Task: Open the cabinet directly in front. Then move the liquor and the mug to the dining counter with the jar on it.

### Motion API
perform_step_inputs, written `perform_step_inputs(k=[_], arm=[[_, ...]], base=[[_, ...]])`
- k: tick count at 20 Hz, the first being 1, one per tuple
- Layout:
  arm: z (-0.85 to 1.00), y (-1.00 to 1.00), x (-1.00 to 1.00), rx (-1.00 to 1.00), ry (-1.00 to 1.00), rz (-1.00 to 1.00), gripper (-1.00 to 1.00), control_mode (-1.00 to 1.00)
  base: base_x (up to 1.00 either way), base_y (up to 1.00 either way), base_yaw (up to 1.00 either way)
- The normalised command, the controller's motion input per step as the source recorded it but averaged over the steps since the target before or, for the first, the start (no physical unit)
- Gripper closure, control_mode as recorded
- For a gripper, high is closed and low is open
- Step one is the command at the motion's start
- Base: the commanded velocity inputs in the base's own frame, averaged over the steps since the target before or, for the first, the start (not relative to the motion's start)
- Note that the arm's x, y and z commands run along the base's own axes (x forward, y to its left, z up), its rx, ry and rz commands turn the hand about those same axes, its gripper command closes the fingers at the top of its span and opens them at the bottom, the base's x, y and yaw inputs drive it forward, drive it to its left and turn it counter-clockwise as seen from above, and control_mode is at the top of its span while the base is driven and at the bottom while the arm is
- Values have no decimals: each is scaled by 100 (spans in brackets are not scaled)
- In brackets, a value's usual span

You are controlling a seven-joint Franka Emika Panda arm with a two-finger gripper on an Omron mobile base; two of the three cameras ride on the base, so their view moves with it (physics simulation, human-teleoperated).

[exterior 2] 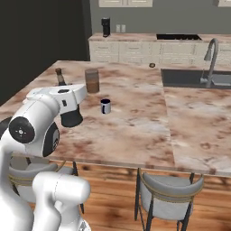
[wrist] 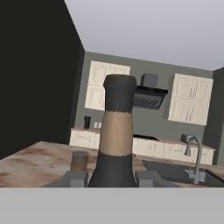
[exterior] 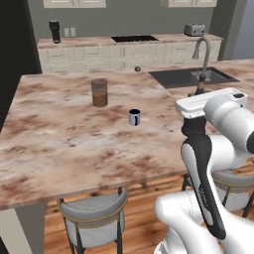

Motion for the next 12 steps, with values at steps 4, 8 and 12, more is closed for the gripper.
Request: perform_step_inputs(k=[4, 8, 12], arm=[[0, 0, 0, 0, 0, 0, 100, 100], [0, 0, 0, 0, 0, 0, 100, 100], [0, 0, 0, 0, 0, 0, 100, 100]], base=[[44, 9, 9], [72, 13, 9], [77, 17, 6]])
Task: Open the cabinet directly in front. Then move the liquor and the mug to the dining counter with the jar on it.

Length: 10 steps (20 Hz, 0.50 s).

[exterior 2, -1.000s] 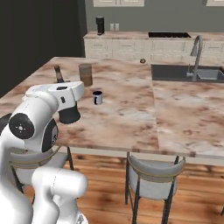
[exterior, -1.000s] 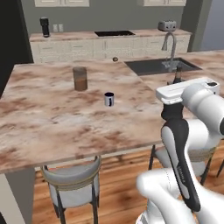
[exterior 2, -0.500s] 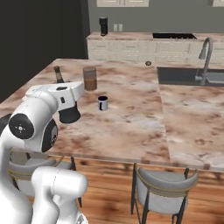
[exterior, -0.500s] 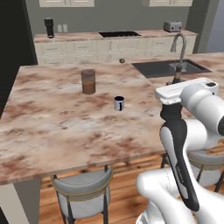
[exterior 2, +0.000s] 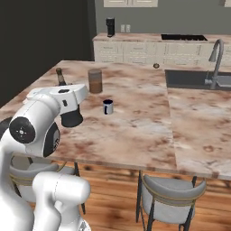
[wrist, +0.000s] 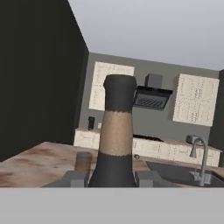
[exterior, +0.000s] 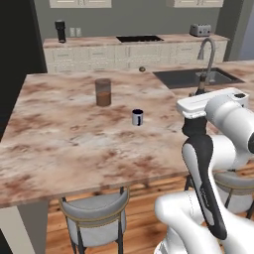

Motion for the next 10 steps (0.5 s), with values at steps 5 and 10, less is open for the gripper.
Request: perform_step_inputs(k=[5, 10], arm=[[0, 9, 36, 0, 1, 6, 100, -100], [0, 16, 49, 0, 0, 12, 100, -100]], base=[[27, 9, 3], [0, 0, 0]])
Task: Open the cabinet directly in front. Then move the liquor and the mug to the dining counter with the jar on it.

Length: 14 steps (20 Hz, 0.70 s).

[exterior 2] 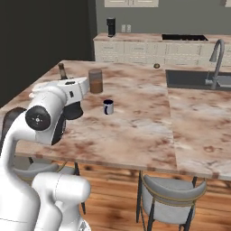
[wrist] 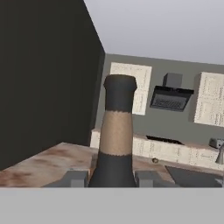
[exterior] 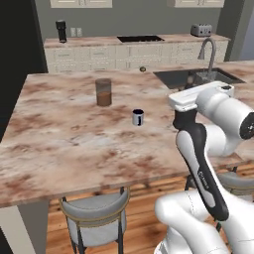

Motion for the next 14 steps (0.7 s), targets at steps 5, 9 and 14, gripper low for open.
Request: perform_step_inputs(k=[5, 9, 14], arm=[[-7, 47, 79, 0, 7, 14, 100, -100], [-30, 62, 98, 0, 18, 17, 100, -100], [-50, 49, 84, 0, 18, 15, 100, -100]], base=[[0, 0, 0], [0, 0, 0], [0, 0, 0]])
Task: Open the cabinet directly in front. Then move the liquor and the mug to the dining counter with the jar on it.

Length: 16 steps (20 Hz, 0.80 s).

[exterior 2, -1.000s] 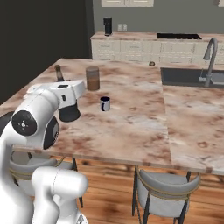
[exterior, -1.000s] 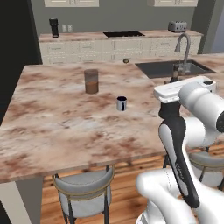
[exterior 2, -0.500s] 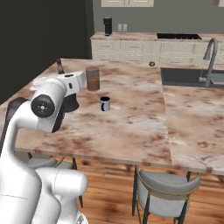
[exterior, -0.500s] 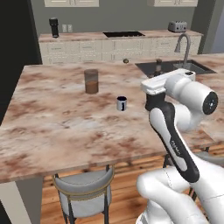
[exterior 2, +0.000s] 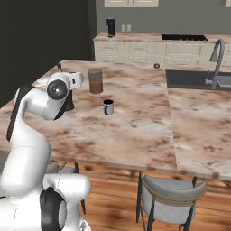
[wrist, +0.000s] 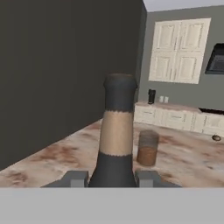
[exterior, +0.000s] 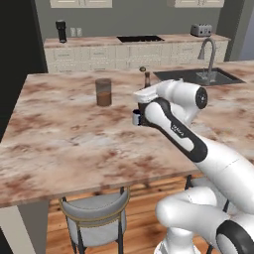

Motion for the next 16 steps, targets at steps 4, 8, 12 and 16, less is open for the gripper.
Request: perform_step_inputs(k=[4, 8, 12, 16], arm=[[-79, 23, 67, 0, 25, 14, 100, -100], [-85, 1, 41, 0, 15, 12, 100, -100], [-46, 0, 11, 4, 0, 7, 100, -100], [-1, 0, 0, 0, -2, 1, 100, -100]], base=[[0, 0, 0], [0, 0, 0], [0, 0, 0], [0, 0, 0]])
